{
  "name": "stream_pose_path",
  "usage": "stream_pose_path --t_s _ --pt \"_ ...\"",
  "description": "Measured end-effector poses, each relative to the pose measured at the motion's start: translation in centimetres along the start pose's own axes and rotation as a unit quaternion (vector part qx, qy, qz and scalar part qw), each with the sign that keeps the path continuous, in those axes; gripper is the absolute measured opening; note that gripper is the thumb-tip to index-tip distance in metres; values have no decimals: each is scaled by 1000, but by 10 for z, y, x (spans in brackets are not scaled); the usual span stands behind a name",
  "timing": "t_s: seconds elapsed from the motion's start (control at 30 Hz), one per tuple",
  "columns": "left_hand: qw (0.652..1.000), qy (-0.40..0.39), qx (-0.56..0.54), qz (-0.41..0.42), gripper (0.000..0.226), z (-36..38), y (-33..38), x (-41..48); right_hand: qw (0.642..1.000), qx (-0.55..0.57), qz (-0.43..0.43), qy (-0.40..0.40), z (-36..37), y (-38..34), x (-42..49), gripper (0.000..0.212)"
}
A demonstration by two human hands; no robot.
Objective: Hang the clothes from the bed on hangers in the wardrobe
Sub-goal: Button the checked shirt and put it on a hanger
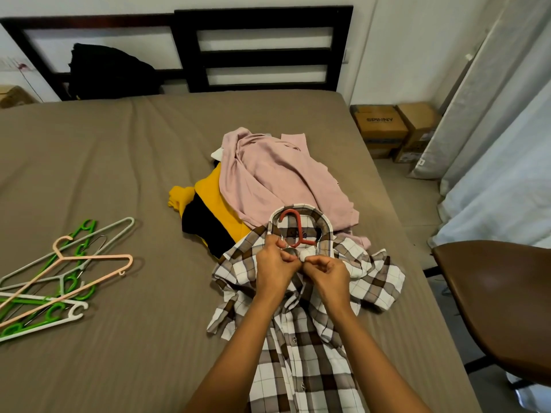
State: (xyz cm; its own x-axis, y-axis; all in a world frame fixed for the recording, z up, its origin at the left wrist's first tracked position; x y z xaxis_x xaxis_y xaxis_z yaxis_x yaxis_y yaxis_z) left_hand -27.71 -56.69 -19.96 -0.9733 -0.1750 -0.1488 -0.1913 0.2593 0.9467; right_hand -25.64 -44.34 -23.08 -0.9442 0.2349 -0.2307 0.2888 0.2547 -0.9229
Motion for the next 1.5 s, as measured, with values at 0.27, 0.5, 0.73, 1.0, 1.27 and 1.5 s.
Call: stream_pose_path --t_s 0.27,0.5,0.73,1.0,1.27,1.5 --pt "1000 0 -11 7 28 2 -2 -4 998 28 35 -52 -3 -3 2 18" --pt "998 19 -53 -26 25 8 -16 -5 999 -34 -15 16 0 -1 1 6" --pt "987 88 -118 -71 18 12 -26 -8 994 -87 -36 58 11 -1 -4 5" --pt "976 84 -149 -133 23 18 -40 0 988 -128 -31 85 11 -5 -11 9" --pt "947 79 -253 -181 52 23 -59 3 976 -166 -86 108 11 -3 -10 4" --pt "930 48 -271 -243 58 25 -64 7 973 -185 -107 82 15 -1 -7 2"
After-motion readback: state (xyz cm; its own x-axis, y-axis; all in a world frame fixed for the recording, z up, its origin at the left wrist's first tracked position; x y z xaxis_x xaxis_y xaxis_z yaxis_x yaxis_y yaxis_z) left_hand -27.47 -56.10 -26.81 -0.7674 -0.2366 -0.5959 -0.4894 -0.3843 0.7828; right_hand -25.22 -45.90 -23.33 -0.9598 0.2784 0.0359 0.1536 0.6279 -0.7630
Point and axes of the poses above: each hand's wrist, its own x-axis towards the middle knuckle, its own z-axis out of the palm, y = z × x, the point moved 3 cm from there along x, towards the middle knuckle, and after that the axes turned 13 degrees about -x, right-handed, at the moved point
